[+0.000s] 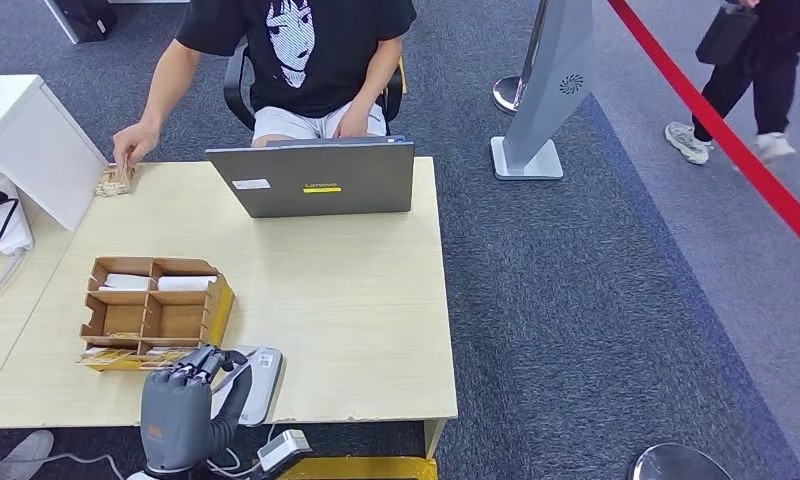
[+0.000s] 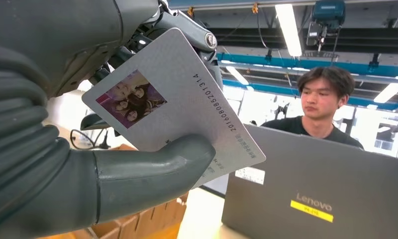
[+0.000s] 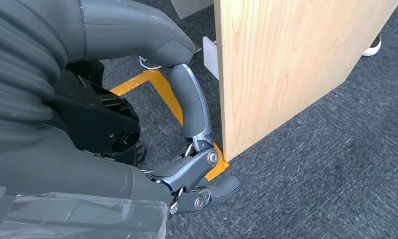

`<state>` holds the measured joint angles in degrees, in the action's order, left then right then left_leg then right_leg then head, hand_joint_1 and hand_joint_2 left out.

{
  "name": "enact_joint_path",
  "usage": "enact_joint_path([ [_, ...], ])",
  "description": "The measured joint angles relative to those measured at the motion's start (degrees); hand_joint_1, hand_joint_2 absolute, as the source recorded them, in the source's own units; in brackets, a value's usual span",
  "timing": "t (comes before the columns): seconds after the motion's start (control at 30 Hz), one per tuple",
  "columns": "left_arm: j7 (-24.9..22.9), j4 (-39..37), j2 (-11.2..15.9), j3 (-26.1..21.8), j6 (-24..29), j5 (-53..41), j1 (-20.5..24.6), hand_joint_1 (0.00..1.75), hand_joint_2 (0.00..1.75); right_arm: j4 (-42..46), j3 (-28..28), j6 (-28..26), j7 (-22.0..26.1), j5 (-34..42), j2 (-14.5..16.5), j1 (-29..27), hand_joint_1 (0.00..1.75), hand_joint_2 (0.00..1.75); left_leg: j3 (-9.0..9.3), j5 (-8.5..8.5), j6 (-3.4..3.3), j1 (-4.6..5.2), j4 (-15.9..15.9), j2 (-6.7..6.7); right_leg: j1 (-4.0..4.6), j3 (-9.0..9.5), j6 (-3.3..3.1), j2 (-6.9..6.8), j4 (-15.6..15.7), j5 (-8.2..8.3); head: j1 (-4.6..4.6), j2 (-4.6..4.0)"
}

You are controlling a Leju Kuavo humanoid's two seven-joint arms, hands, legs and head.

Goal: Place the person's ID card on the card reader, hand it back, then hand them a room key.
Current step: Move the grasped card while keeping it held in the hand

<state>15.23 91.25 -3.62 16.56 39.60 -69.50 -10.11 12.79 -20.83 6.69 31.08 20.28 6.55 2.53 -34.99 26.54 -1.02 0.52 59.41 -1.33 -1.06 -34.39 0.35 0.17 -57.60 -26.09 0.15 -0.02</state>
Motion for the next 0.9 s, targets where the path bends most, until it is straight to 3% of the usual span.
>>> enact_joint_path([
  [0.9,-0.71,-1.54,-0.17,1.26,-0.02,0.4,-1.5,1.75,1.75,0.0,-1.05,-0.01,0.12,-0.04,0.29,-0.28,0.0,1.75,0.0,0.0,0.0,0.0,0.0,0.0,0.0,0.0,0.0,0.0,0.0,-0.01,0.0,0.0],
])
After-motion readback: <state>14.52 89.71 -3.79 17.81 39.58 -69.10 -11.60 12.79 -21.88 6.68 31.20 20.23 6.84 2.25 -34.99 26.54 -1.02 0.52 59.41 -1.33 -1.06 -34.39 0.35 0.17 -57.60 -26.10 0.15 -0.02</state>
